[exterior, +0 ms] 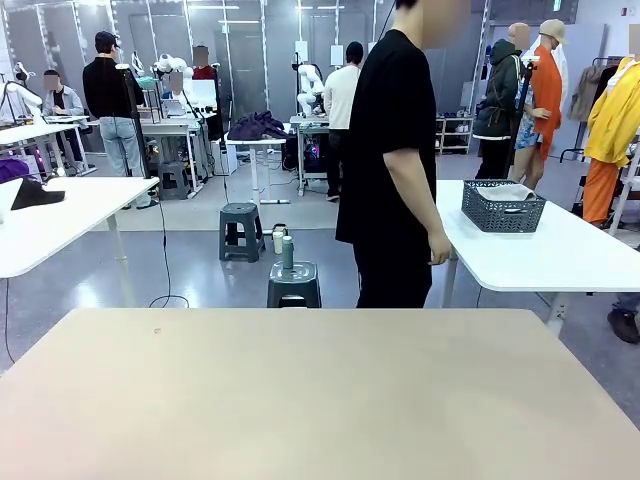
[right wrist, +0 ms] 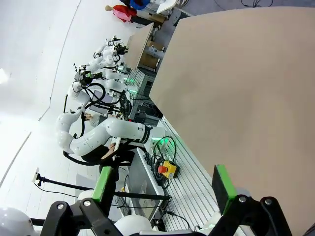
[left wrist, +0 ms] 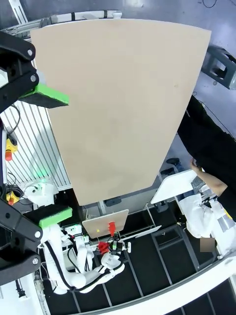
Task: Fold the towels and place them in the basket.
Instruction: Stack the folded Towel with hook on the right side of the table.
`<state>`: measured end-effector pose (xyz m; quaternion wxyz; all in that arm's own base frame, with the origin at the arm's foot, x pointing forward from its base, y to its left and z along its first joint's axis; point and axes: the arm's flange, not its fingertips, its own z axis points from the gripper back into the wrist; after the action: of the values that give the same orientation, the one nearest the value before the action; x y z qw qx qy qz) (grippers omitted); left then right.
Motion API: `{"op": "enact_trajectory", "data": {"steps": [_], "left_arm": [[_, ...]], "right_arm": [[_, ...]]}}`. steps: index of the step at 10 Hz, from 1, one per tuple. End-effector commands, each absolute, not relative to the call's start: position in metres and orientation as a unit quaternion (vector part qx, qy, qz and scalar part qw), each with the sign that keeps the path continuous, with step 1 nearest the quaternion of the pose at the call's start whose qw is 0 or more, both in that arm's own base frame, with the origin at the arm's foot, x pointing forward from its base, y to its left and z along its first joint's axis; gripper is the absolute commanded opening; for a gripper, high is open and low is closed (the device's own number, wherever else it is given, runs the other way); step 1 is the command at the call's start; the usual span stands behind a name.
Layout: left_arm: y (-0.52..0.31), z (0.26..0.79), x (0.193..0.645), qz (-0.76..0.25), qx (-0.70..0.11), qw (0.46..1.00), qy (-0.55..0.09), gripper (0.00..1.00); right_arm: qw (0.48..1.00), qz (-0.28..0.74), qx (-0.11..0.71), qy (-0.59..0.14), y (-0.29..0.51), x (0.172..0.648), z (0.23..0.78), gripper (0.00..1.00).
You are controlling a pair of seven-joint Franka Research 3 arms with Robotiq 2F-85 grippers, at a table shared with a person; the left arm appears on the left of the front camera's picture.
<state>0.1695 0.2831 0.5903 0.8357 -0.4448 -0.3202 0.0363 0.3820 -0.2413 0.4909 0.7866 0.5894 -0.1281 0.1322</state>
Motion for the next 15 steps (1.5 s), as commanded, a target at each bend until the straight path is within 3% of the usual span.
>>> {"op": "enact_trajectory", "data": {"steps": [1,15], "left_arm": [[0.282,0.5938,0.1713,0.024,-0.448,0.833,-0.323,1.0],[0.282,0.5938,0.1713,0.024,-0.448,0.833,-0.323,1.0]], "right_arm": [[0.785,0.136,0.591,-0.128,-0.2394,0.3808,0.4938,1.0],[0.785,0.136,0.591,-0.128,-0.2394,0.3808,0.4938,1.0]]}}
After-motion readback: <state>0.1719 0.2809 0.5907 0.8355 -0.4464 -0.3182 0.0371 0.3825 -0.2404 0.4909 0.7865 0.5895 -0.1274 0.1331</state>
